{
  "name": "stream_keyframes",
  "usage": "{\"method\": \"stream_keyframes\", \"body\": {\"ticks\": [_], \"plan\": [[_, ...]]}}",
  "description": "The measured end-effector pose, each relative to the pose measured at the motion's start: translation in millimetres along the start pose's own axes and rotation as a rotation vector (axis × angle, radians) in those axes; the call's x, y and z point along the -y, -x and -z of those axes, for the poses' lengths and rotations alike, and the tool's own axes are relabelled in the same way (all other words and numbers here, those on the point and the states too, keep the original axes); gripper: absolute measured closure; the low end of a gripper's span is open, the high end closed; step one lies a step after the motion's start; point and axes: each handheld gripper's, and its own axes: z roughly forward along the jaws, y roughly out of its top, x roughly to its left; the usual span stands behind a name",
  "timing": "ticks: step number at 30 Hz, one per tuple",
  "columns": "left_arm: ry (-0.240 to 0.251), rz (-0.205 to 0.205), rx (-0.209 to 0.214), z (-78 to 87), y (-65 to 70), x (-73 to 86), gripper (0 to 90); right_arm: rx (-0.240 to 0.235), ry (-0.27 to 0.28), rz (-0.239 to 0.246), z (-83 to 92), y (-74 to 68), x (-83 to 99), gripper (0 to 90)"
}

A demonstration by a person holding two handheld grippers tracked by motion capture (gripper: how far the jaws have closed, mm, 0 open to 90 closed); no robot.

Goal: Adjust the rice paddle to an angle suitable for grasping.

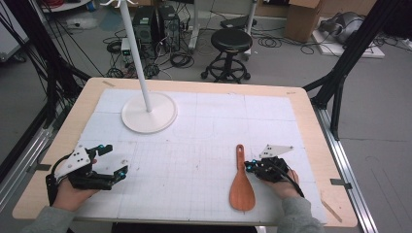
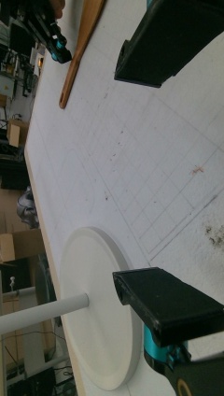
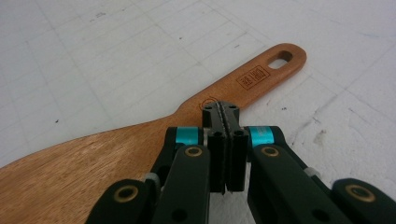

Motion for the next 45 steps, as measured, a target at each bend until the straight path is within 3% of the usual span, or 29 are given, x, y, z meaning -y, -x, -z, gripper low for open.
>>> {"method": "stream_keyframes", "body": {"ticks": [6, 30, 45], "plan": [[-0.006, -0.006, 0.000, 0.2, 0.9, 0.4, 5.6, -0.009, -0.016, -0.013, -5.0, 1.2, 0.0, 89.3], [-0.022, -0.008, -0.014, 0.0, 1.9, 2.1, 5.5, -0.050, -0.005, 0.022, -19.2, -8.5, -9.2, 89.3], [-0.023, -0.004, -0.012, 0.1, 2.5, 2.8, 5.5, -0.094, -0.016, 0.067, -34.1, -21.7, -22.3, 89.3]]}}
